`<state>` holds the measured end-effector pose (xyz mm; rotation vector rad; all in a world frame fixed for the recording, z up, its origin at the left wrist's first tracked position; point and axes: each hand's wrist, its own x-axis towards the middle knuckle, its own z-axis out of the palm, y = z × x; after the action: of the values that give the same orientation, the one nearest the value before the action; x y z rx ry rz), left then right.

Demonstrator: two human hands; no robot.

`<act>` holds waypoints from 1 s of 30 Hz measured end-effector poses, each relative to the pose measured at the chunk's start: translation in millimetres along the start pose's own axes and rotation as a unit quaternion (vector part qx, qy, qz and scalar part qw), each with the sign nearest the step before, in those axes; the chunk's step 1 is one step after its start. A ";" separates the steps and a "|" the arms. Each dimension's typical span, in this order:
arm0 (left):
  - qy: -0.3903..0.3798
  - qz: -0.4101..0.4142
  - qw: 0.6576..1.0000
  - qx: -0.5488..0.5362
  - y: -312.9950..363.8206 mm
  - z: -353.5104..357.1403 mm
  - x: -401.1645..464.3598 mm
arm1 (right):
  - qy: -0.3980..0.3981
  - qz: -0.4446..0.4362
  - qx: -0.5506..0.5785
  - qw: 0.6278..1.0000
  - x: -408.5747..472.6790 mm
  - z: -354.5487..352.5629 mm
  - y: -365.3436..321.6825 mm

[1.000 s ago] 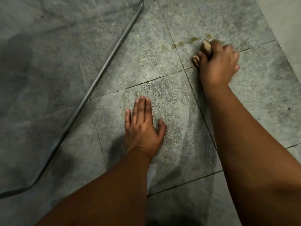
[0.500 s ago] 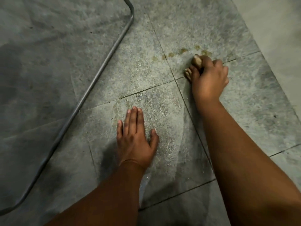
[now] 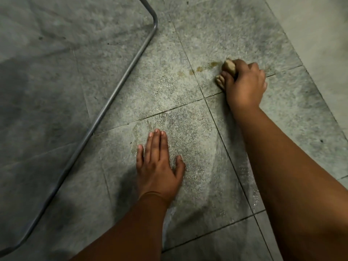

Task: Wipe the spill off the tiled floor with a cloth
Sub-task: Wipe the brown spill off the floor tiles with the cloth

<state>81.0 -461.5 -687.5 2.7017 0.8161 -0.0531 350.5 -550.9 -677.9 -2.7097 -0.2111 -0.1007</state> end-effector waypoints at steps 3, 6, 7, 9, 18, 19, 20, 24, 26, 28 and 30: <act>0.010 0.001 1.000 0.005 -0.6 -0.2 0.5 | 0.035 0.068 0.002 0.997 23.2 11.3 -19.8; 0.017 0.001 1.000 0.002 0.0 0.6 1.1 | 0.028 0.093 0.025 0.995 28.6 16.9 -31.0; 0.017 0.002 1.000 0.002 -0.1 0.6 1.4 | 0.007 0.080 0.034 0.996 25.7 14.9 -32.9; 0.012 0.003 1.000 0.005 -0.7 0.5 1.1 | -0.042 0.016 0.049 0.998 11.1 8.6 -33.8; -0.001 0.006 1.000 0.014 -1.0 0.5 0.8 | -0.008 0.011 -0.016 1.000 4.3 -14.3 23.5; 0.003 0.005 1.000 0.015 -0.5 0.5 0.7 | 0.006 0.042 -0.015 0.999 17.2 -12.6 21.6; 0.007 0.004 1.000 0.016 -0.6 0.6 0.6 | 0.020 0.071 -0.010 0.997 26.9 -9.8 16.8; 0.019 0.006 1.000 0.020 0.2 0.8 0.3 | 0.044 0.130 0.034 0.990 39.3 7.2 -15.5; 0.024 0.003 1.000 0.018 0.8 1.3 0.3 | 0.014 0.086 0.044 0.995 33.5 16.7 -35.4; 0.031 0.001 0.999 0.018 1.6 1.2 -0.2 | -0.030 0.014 0.051 0.998 17.0 25.0 -56.0; 0.039 0.005 0.999 0.018 1.7 1.1 0.0 | -0.062 -0.054 0.068 0.994 -8.5 29.8 -72.0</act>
<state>81.9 -463.2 -688.0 2.7557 0.8324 0.0403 331.5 -474.9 -676.9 -2.5707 -0.3863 0.0495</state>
